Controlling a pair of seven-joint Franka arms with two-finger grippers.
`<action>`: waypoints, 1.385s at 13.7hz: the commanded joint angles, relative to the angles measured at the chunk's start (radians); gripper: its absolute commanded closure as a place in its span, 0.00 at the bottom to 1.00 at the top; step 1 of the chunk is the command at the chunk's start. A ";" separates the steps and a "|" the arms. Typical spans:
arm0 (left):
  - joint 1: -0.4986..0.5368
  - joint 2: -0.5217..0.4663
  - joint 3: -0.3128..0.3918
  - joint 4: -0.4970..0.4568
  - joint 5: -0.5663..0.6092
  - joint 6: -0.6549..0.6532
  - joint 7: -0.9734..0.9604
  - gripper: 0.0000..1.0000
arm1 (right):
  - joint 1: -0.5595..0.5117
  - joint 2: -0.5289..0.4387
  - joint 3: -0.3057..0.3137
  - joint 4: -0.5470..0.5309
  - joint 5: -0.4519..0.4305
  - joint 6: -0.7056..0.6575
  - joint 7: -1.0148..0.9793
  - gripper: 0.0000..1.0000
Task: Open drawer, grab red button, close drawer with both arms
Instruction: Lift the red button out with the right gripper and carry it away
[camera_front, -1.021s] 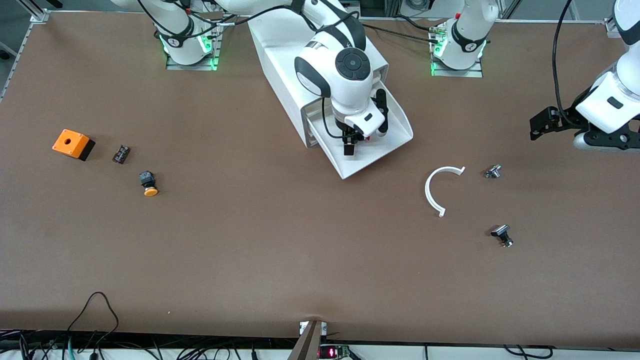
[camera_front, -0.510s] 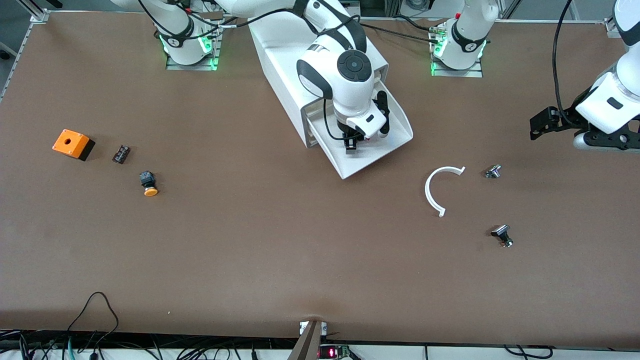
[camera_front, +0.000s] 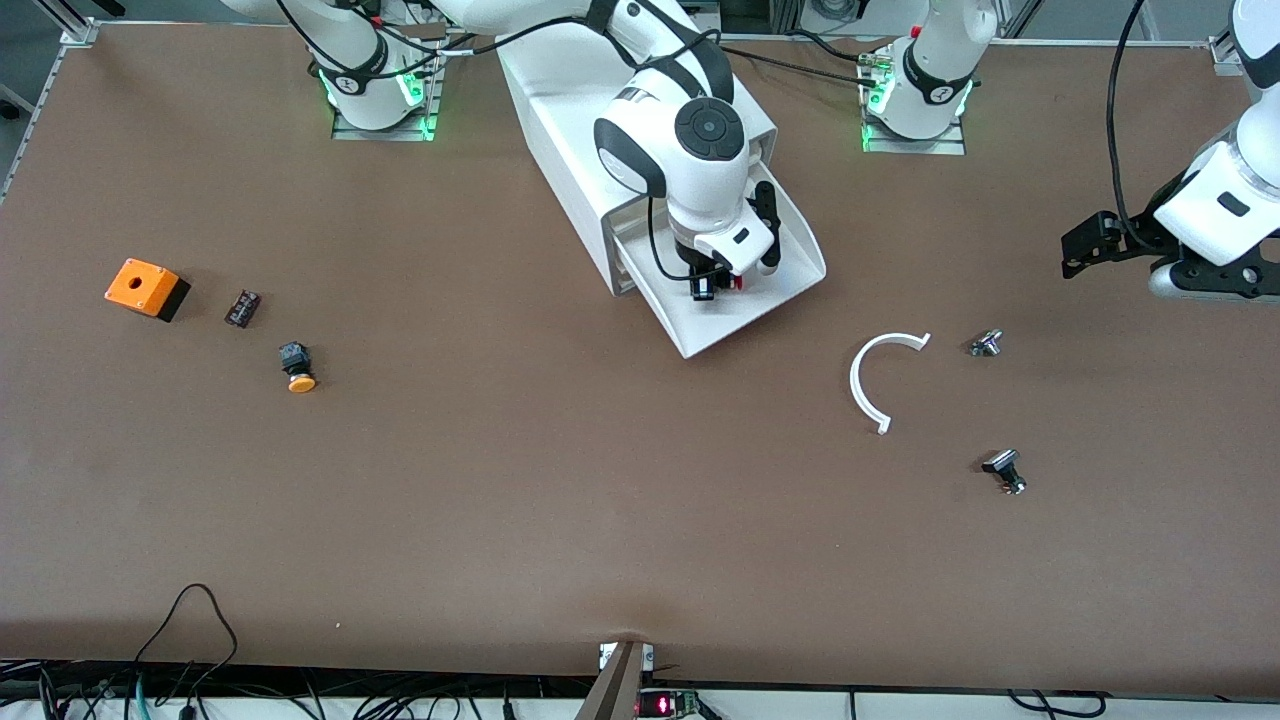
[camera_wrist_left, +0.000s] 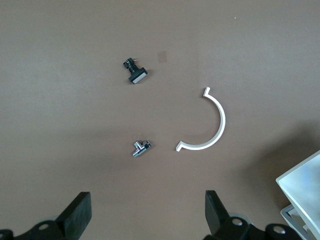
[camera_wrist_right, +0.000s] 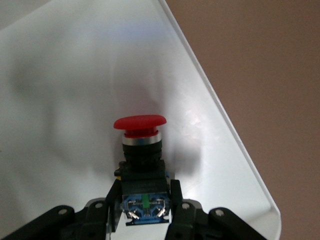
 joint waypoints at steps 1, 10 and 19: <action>-0.015 0.022 0.009 0.041 0.030 -0.029 -0.014 0.00 | -0.001 -0.044 -0.006 -0.001 -0.005 -0.012 0.006 0.68; -0.015 0.045 0.009 0.061 0.027 -0.016 -0.003 0.00 | -0.226 -0.170 -0.005 -0.044 0.026 -0.006 0.005 0.68; -0.018 0.131 0.001 0.143 0.040 -0.003 0.056 0.00 | -0.294 -0.205 -0.204 -0.195 0.087 0.045 0.214 0.68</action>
